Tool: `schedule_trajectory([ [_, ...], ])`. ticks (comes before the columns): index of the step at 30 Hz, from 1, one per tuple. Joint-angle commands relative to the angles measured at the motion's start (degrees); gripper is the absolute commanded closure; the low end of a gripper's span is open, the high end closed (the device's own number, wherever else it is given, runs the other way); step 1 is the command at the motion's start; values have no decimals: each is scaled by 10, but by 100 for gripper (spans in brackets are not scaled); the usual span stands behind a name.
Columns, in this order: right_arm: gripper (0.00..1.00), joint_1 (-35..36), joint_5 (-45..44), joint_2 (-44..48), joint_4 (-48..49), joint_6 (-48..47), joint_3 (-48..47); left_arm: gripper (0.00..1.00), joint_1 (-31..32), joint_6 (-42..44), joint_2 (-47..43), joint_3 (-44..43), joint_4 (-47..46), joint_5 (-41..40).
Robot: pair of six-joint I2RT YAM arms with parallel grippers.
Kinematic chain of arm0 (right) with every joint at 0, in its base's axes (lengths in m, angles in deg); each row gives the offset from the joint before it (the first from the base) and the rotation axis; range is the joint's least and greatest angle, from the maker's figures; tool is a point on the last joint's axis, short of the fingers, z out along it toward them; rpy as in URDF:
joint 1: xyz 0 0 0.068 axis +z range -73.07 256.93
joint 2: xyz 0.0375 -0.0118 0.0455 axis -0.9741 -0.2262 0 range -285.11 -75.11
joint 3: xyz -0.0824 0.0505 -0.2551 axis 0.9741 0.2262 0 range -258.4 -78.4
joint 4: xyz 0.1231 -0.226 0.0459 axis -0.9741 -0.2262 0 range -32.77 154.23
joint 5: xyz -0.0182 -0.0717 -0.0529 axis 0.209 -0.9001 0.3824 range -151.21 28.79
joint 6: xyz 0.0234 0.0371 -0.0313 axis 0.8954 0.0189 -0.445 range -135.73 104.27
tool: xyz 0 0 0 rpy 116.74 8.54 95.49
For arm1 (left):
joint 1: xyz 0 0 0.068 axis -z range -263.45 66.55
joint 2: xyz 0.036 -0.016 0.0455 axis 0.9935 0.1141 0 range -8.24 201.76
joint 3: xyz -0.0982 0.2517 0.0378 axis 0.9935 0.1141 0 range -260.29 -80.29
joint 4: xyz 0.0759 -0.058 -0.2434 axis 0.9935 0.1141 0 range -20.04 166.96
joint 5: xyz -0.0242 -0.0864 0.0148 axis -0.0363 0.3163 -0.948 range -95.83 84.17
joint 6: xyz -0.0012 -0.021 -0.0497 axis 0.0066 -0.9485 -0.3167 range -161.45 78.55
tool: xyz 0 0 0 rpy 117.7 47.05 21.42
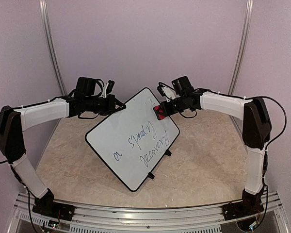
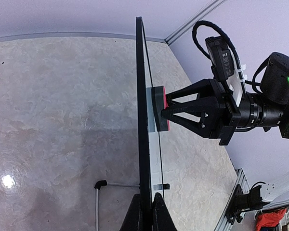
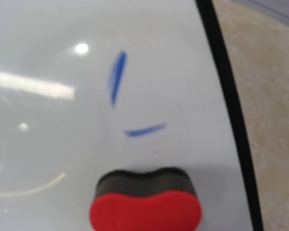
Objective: Erase the whiteboard
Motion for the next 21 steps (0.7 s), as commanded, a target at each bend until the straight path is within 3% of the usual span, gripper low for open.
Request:
schedule_trajectory([
  [1,76,-7,10,-23,-23,3,14,100,23,59,-4,9,-15,56],
  [13,76,-8,37,-146,-131,4,-265,100,22,61,-3,9,-14,54],
  [16,76,-8,34,-136,-124,6,-233,100,22,61,-3,10,-14,55],
  [21,76,-8,18,-73,-72,7,-81,100,22,61,-4,10,-15,54],
])
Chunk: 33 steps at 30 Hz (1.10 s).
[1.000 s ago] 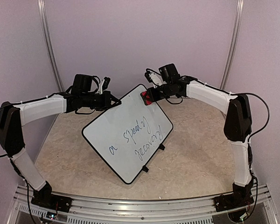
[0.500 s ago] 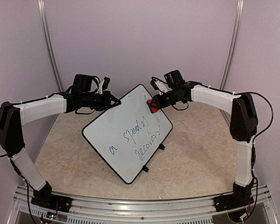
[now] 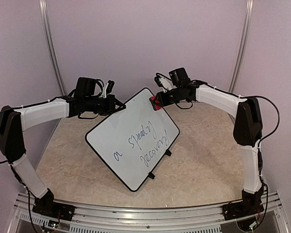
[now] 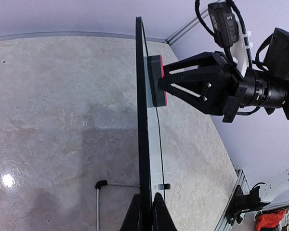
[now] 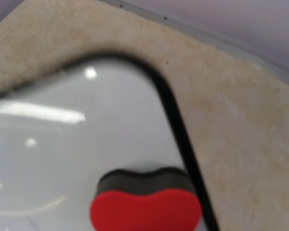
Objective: Erase the whiteboard
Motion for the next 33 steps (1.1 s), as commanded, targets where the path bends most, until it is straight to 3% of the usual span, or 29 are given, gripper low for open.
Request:
schedule_trajectory([
  [1,76,3,-9,33,5,1,146,100,22,62,-5,9,-15,57],
  [7,76,0,-16,81,40,-1,256,100,22,61,-4,9,-17,58],
  [18,76,33,7,91,27,-3,188,100,22,60,-8,11,-18,51],
  [19,76,41,1,98,28,-5,191,99,23,60,-9,12,-19,51],
  [24,76,59,-22,130,30,-3,218,71,21,60,-16,18,-25,44],
  [33,76,68,-50,201,43,14,278,68,19,57,-15,19,-27,42],
])
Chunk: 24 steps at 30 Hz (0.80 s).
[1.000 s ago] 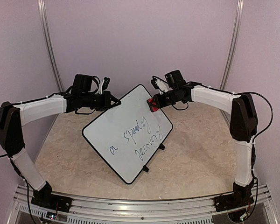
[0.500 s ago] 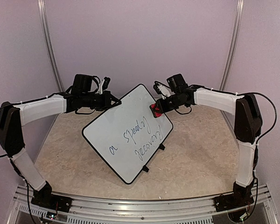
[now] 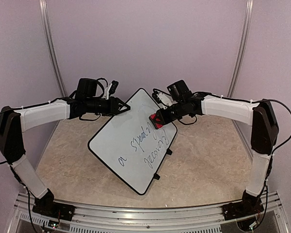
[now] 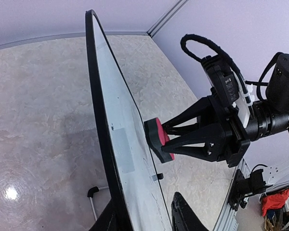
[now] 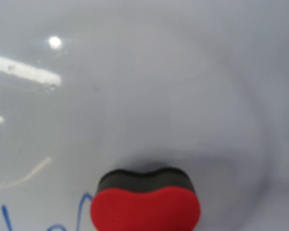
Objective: Erase the whiteboard
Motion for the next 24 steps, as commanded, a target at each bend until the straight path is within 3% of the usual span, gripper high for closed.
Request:
schedule_trajectory([
  [1,76,6,-22,53,3,8,20,67,6,12,-10,8,-12,10],
  [10,76,64,-42,110,11,-12,65,44,-7,19,-32,2,4,-13],
  [16,76,117,-49,154,45,-23,124,22,-10,28,-59,-33,80,-64],
  [18,76,135,-60,170,57,-25,144,19,-12,29,-71,-36,108,-81],
  [24,76,205,-100,216,105,-39,196,10,-26,28,-162,65,92,-51],
])
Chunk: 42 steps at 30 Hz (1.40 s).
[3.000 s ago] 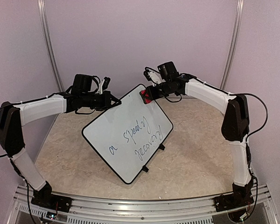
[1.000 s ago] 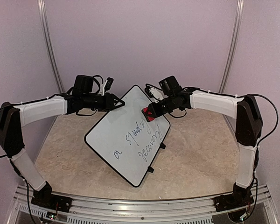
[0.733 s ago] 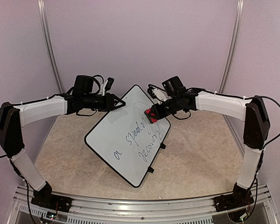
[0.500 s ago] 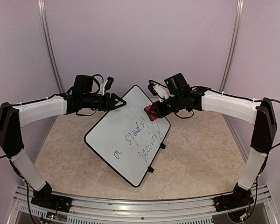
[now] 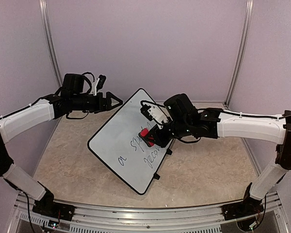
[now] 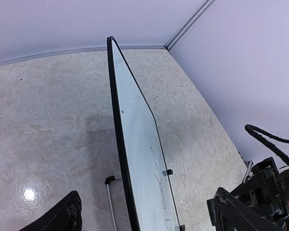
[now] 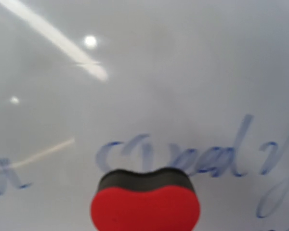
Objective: Erase the whiteboard
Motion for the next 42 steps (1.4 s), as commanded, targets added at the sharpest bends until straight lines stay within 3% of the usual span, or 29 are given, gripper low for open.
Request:
schedule_trajectory([
  [1,76,50,-47,36,55,-14,24,10,-12,11,-74,67,5,22],
  [8,76,99,-80,-1,67,-5,15,11,-3,22,-110,93,28,20],
  [14,76,121,-95,-24,63,0,-11,22,16,26,-108,115,58,-22],
  [19,76,129,-101,-39,64,-1,-16,26,18,30,-116,139,47,-12],
  [22,76,135,-112,-53,63,1,-25,36,21,35,-113,141,41,-2],
  [26,76,142,-120,-73,55,2,-45,61,24,35,-106,145,32,4],
  [29,76,152,-137,-87,47,-4,-61,73,24,33,-100,144,30,9],
  [42,76,165,-142,-106,12,-15,-91,99,27,34,-77,93,99,12],
])
